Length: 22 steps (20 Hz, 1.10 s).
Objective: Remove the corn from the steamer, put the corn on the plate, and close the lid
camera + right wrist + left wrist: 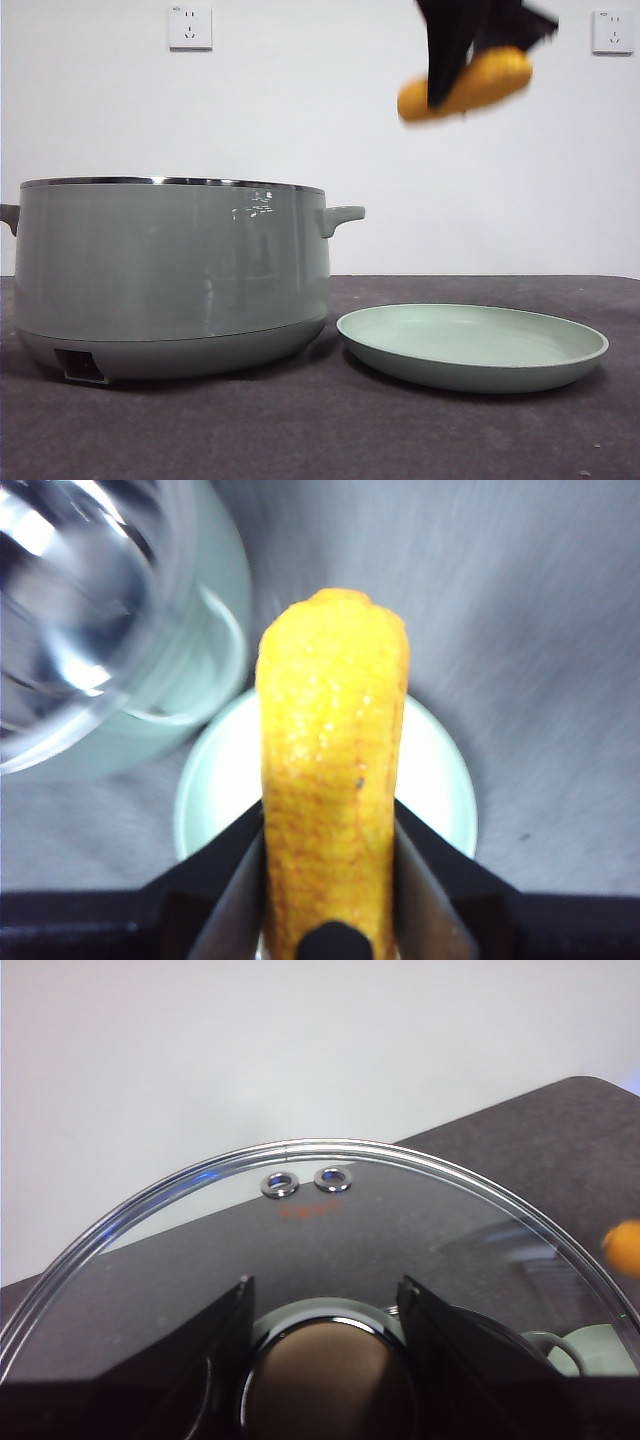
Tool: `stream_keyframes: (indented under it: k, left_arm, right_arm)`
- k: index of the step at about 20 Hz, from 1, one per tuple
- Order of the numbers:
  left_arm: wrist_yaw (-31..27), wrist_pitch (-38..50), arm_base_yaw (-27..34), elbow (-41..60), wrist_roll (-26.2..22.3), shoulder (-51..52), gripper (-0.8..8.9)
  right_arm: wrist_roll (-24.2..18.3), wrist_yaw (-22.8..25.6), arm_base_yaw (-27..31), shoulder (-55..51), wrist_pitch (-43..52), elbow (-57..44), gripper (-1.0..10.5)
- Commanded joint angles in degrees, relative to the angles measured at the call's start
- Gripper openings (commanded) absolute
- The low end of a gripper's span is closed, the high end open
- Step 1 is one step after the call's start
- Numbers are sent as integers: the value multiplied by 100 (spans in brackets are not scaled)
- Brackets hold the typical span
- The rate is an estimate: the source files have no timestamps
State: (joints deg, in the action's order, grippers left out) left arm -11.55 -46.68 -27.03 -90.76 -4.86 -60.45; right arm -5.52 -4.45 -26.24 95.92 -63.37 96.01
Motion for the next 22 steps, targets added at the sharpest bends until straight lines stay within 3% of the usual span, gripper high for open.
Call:
stream_keyframes:
  k: [1, 7, 15, 22]
  left_arm:
    - [-9, 297, 9, -83, 35, 46, -9]
    - [-9, 339, 9, -83, 35, 46, -9]
    - [-4, 376, 9, -83, 35, 46, -9]
    - [0, 365, 9, -83, 33, 46, -9]
  right_arm:
    - [205, -4, -2, 42, 673, -885, -16]
    - [422, 0, -13, 122, 2500, -2656, -16]
    - [413, 11, -7, 953, 2804, -2750, -5]
    - [450, 297, -7, 1021, 2822, -2750, 420]
